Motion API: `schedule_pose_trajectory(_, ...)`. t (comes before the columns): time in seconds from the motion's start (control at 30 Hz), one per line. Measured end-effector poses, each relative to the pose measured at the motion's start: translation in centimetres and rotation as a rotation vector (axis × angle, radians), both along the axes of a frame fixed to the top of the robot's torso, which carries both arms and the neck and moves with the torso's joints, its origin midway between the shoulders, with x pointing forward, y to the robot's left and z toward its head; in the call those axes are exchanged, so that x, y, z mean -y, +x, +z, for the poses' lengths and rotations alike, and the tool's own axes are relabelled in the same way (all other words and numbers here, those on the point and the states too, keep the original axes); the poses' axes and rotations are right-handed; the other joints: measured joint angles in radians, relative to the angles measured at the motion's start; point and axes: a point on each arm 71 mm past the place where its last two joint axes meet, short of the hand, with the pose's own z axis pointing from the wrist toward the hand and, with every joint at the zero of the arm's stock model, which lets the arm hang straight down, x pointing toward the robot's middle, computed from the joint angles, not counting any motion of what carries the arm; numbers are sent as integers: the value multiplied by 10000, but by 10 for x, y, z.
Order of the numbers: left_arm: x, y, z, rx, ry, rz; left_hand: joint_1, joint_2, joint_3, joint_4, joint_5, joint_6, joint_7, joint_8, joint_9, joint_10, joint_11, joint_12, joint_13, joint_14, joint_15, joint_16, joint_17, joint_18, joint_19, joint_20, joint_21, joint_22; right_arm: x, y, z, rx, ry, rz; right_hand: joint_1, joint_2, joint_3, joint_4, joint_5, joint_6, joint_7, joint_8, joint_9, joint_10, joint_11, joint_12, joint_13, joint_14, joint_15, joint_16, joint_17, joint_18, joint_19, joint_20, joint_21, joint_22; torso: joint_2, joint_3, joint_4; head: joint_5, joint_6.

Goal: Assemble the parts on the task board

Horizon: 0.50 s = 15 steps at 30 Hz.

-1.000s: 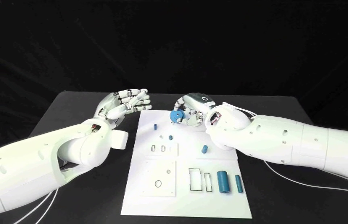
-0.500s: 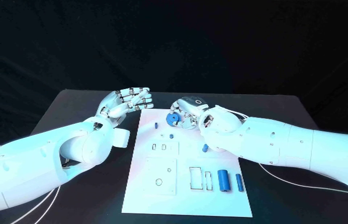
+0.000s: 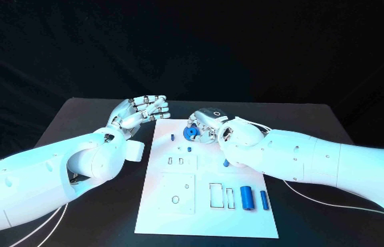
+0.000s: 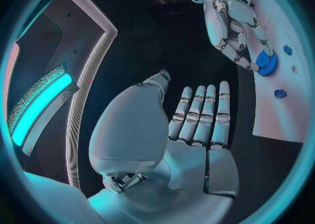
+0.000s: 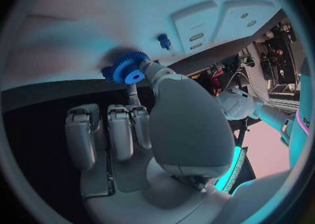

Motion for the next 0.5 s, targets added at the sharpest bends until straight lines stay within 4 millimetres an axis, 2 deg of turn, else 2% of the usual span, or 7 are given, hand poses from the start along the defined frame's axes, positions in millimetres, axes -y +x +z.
schedule_pose_trajectory(0.2, 0, 0, 0, -3, 2, -3, 0, 0, 0, 0, 0, 0, 0, 0, 0, 0, 0, 0, 0, -13, 13, 0, 0, 0, 0, 0, 0, 0, -2, 2, 0, -4, -33, -7, -20, -6, 31, -30, -1, 1, -1, -10, 1, 0, 0, -2, 0, 0, 0, 0, -1, 0, 0, 0, 0, -1, -1, 1, -11, 14, -2)
schedule_pose_trajectory(0.23, 0, 0, 0, -3, 2, -5, 0, 0, 0, 0, 0, 0, 0, 0, 0, 0, 0, 0, 0, -13, 13, 0, -1, 0, 0, 0, 0, 0, -1, 2, -1, -9, -56, -35, -95, -70, 85, -54, -1, 1, -1, -10, 1, 0, 0, -63, 0, 0, 0, 0, -1, 0, 0, 0, 0, -1, 0, 1, -11, 14, -2)
schedule_pose_trajectory(0.37, 0, 0, 0, -7, 3, -7, 0, 0, 0, 0, 0, 0, 0, 0, 0, 0, 0, 0, 0, -13, 13, 0, 8, 0, 1, 0, 1, 1, 0, 5, -2, -40, -129, -127, -341, -159, 191, -58, -1, 58, -29, -212, -1, 0, 1, -375, -1, 0, 0, 0, -2, 0, 0, 0, 0, -1, -1, 2, -11, 14, 4)
schedule_pose_trajectory(0.4, 0, 0, 0, -8, 4, -7, 0, 0, 0, 0, 0, 0, 0, 0, 0, 0, 0, 0, 0, -13, 13, 0, 8, 0, 1, 0, 1, 1, 0, 5, -3, -41, -136, -136, -419, -236, 194, -56, -1, 52, -21, -320, -17, 4, 83, -523, -1, 22, 23, 0, -2, 0, 0, 0, 0, -1, -2, 2, -11, 9, 5)
schedule_pose_trajectory(0.5, 0, 0, 0, -9, 6, -7, 0, 0, 0, 0, 0, 0, 0, 0, 0, 0, 0, 0, 0, -13, 13, 0, 8, 0, 0, 0, 1, 1, 0, 6, -4, -81, -177, -169, -689, -189, 212, -44, 3, -254, 94, -502, -110, -1, 147, -719, -1, -2, 110, 0, -2, 0, -2, 83, -1, -2, -4, 1, -11, 6, 5)
